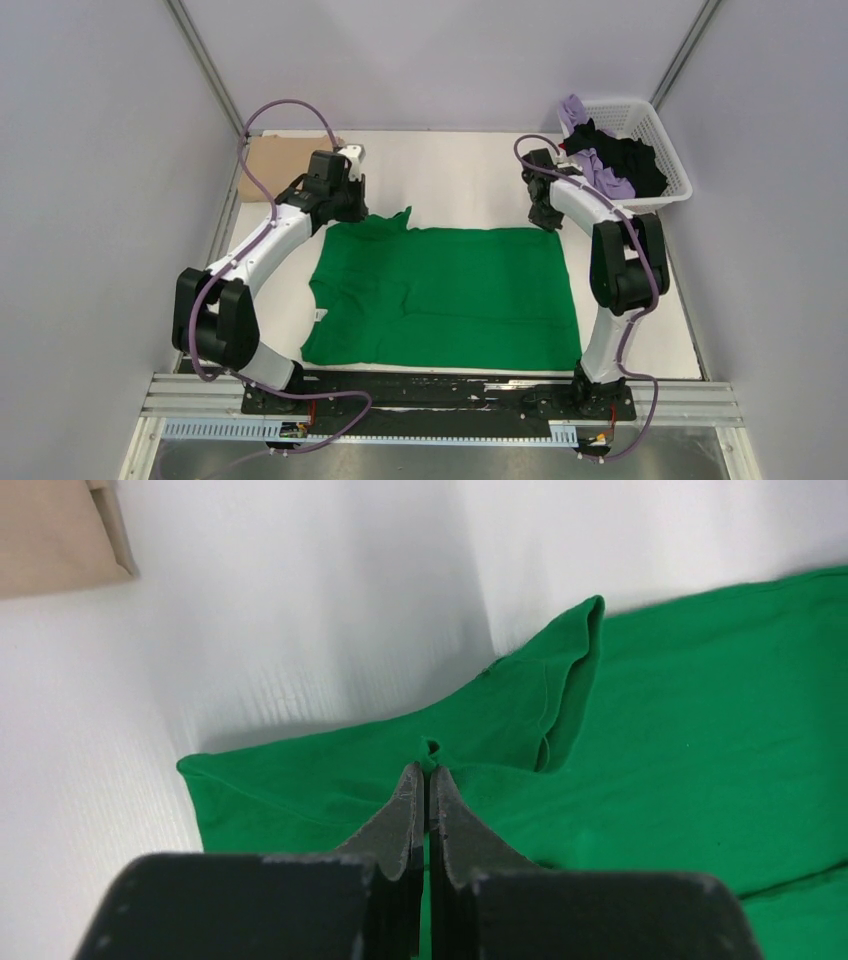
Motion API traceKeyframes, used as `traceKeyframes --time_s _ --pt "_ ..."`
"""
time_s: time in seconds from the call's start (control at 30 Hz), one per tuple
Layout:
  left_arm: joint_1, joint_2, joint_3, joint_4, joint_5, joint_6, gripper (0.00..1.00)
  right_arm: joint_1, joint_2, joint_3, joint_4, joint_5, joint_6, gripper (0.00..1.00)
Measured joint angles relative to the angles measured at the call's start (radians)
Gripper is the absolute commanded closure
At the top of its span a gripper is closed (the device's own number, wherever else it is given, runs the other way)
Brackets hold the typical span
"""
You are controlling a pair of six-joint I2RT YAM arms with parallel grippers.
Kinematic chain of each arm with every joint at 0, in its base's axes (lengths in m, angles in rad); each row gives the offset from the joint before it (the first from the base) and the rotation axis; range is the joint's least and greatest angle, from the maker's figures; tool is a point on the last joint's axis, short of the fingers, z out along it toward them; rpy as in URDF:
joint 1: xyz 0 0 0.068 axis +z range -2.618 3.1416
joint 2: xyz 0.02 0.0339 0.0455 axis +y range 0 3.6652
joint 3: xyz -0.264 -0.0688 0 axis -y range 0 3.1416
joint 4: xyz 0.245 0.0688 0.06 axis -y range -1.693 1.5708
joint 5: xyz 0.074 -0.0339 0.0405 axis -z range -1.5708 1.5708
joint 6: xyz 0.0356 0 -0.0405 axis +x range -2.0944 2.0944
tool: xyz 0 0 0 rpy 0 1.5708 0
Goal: Fold and stack the t-shirts
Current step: Grab the side of the flattened tshirt furthest away from the robot with both arms, then fold the other side of the tshirt into a rectangle
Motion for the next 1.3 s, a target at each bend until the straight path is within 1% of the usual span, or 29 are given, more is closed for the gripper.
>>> traceKeyframes --time_s 0.13,0.3,0.43,0.6,0.7,0.93,1.07,1.2,1.3 --pt "-0.006 -0.07 -0.053 0.004 -0.001 -0.014 1.0 0.023 -0.097 -0.071 0.008 0.001 -0.001 1.0" --pt "-0.023 -0.183 -0.129 -0.008 -0.016 -0.045 1.0 0.046 -0.223 -0.199 0.01 -0.002 0.0 1.0" --pt "-0.04 -0.322 -0.21 -0.03 -0.046 -0.081 1.0 0.056 -0.32 -0.294 -0.007 -0.005 0.007 1.0" --pt "-0.061 -0.492 -0.298 -0.072 -0.071 -0.15 1.0 0.063 -0.426 -0.357 -0.038 -0.011 0.015 1.0" --pt "-0.075 -0.565 -0.342 -0.108 -0.082 -0.194 1.0 0.066 -0.484 -0.389 -0.058 -0.013 0.023 1.0" --pt "-0.136 -0.699 -0.407 -0.272 -0.154 -0.31 1.0 0.079 -0.57 -0.439 -0.127 -0.03 0.051 1.0" --pt "-0.143 -0.764 -0.421 -0.332 -0.169 -0.362 1.0 0.087 -0.581 -0.459 -0.149 -0.038 0.063 0.99" --pt "-0.15 -0.774 -0.449 -0.369 -0.169 -0.407 1.0 0.092 -0.568 -0.477 -0.159 -0.039 0.071 0.96" --pt "-0.157 -0.755 -0.476 -0.38 -0.157 -0.432 1.0 0.097 -0.537 -0.48 -0.159 -0.039 0.076 0.9"
